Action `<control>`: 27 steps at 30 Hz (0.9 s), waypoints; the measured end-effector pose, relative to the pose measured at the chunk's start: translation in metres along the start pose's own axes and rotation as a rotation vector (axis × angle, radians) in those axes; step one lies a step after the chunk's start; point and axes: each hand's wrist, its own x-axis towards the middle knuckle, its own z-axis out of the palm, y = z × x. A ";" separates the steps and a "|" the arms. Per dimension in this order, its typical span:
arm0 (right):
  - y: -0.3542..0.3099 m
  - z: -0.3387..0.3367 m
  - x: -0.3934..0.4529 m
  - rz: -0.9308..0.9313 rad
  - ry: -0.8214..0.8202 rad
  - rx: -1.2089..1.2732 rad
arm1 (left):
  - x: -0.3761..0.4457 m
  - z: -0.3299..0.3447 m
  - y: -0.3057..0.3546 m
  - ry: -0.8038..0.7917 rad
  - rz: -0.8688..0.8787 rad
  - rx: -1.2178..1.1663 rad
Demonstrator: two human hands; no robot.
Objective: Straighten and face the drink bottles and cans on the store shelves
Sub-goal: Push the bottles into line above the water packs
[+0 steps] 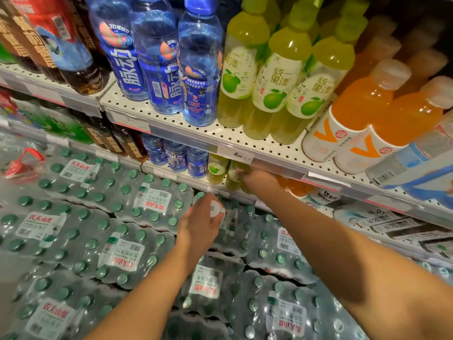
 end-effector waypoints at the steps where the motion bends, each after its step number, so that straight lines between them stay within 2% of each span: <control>1: 0.005 0.004 -0.008 -0.035 0.082 0.035 | -0.001 0.000 0.002 0.018 0.007 0.017; 4: 0.027 0.025 -0.037 -0.203 0.364 0.127 | -0.003 0.001 0.003 0.049 0.032 0.015; 6: 0.047 0.044 -0.054 -0.303 0.440 0.196 | -0.002 0.002 0.004 0.034 0.049 0.003; 12: 0.099 0.097 -0.096 -0.313 0.307 0.395 | -0.011 0.006 0.014 0.001 0.103 0.024; 18: 0.123 0.113 -0.119 -0.281 0.185 0.385 | -0.023 0.028 0.039 -0.138 0.145 0.129; 21: 0.133 0.115 -0.130 -0.262 0.182 0.423 | -0.028 0.035 0.049 -0.142 0.153 0.177; 27: 0.148 0.111 -0.150 -0.205 0.201 0.542 | -0.042 0.036 0.087 -0.101 0.113 0.097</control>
